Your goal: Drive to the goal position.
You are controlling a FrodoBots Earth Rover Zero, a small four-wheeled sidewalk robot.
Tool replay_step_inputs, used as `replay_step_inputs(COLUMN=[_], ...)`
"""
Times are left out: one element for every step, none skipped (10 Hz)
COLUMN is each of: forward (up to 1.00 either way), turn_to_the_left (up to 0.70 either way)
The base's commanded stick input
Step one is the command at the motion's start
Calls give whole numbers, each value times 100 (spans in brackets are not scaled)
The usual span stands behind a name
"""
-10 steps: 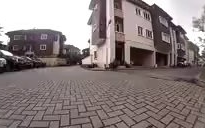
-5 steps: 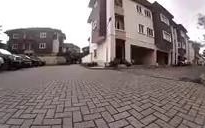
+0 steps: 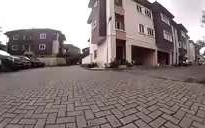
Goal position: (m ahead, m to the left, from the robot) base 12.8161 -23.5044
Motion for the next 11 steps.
replay_step_inputs(forward=[50, 50, 50, 50, 50, 50, 50, 50, 50, 50, 50], turn_to_the_left=[0, -28, -50, -50, -35, -7, -2, 0, 0, 0, 0])
